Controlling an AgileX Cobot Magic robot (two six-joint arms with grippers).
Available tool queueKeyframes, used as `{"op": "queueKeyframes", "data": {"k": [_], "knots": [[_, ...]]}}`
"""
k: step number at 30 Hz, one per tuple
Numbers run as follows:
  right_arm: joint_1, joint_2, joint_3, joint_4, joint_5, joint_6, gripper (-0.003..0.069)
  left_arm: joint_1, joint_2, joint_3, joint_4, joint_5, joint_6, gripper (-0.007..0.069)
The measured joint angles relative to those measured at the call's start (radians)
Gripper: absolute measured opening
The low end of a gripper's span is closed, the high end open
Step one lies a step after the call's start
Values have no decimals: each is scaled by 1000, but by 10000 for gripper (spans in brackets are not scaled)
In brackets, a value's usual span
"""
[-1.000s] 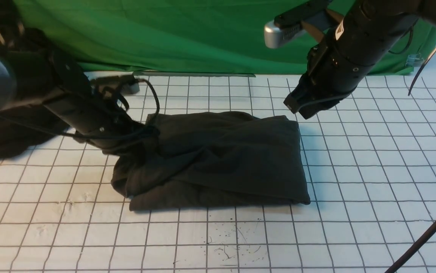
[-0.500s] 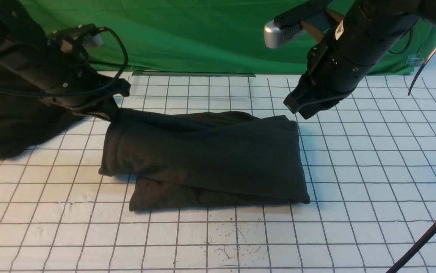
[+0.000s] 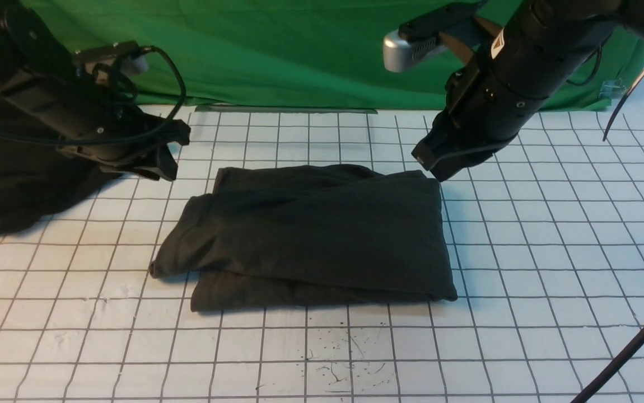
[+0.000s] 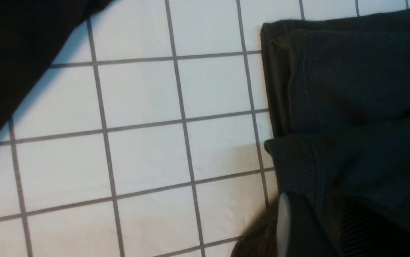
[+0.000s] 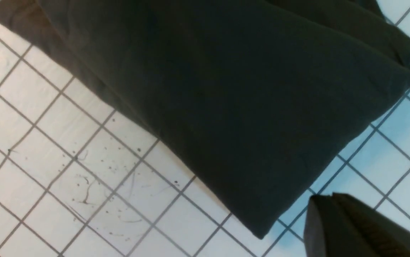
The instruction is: Fold a long-sleeved shirt over a white checkered tablecloth.
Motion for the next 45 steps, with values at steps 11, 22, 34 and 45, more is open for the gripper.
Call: {"op": "queueKeyframes", "data": {"k": [11,22,34,45], "knots": [[0,0,0,-27,30,-10,6,-74,-118,-27,-39,178,-36,236],[0,-24,1,-27,45,16,8,-305,-85,-32,-42,51,-65,0],[-14,-24,83,-32,-34,14,8,-311,201,-40,-85,170,-90,-1],[-146,-232,90,-35,-45,15,8,-311,-198,-37,-11,228,-89,-1]]}}
